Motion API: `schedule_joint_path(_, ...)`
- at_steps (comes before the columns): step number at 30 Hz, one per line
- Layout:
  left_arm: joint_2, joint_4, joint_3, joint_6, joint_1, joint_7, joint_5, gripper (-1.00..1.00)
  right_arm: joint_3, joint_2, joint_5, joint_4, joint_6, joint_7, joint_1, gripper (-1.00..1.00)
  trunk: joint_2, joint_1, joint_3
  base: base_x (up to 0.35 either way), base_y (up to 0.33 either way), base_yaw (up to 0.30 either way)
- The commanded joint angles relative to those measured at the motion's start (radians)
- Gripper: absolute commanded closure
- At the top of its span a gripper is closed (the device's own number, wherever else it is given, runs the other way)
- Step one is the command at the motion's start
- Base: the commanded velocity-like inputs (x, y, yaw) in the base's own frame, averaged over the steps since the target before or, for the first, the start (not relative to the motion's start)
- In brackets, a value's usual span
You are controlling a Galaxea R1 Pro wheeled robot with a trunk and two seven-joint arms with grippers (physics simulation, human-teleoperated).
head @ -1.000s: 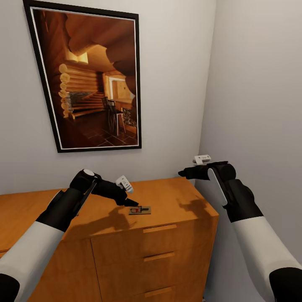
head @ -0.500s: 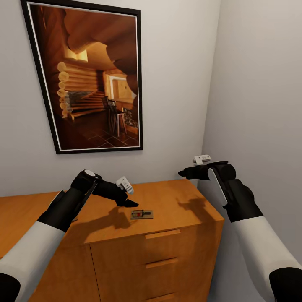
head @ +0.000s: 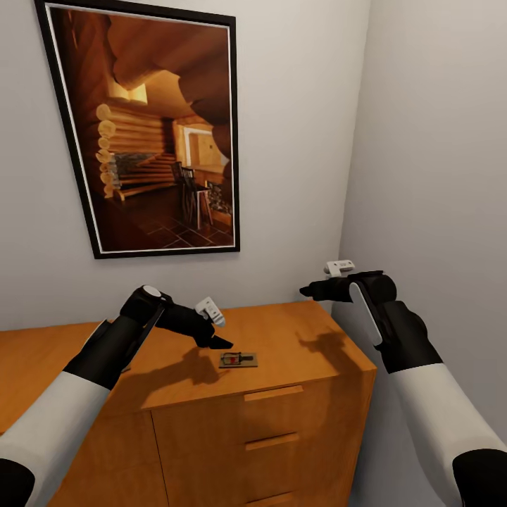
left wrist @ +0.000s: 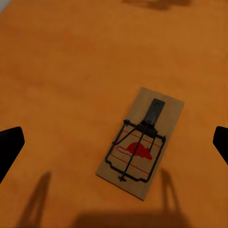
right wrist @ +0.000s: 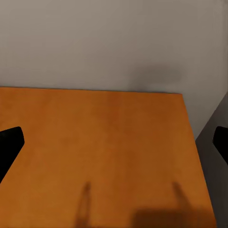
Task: Take the four mousetraps from the cabinet in the bathroom and place them on the bathroom floor. Make sure all four end up on the same floor surface, and ensure that at least two of them are either under or directly next to the same bathroom sink.
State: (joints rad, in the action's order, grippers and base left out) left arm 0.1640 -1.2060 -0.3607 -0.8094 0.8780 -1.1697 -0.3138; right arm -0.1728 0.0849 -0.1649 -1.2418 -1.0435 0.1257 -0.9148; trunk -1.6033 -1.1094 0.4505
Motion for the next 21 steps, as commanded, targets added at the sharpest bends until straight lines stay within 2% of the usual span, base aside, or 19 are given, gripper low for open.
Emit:
schedule_joint_path(1,0.0,0.0,-0.001,-0.007,0.001,-0.007,-0.007,-1.0,-0.001,0.001,-0.004,-0.001,-0.004,-0.001,-0.001,-1.0,-0.001,0.0,0.001,0.0,0.0,0.0)
schedule_joint_path(21,-0.018,0.018,0.003,-0.011,0.001,0.0,-0.007,-1.0,-0.001,-0.001,-0.004,-0.001,-0.004,-0.001,-0.001,-1.0,-0.001,0.0,0.001,0.012,0.0,0.0)
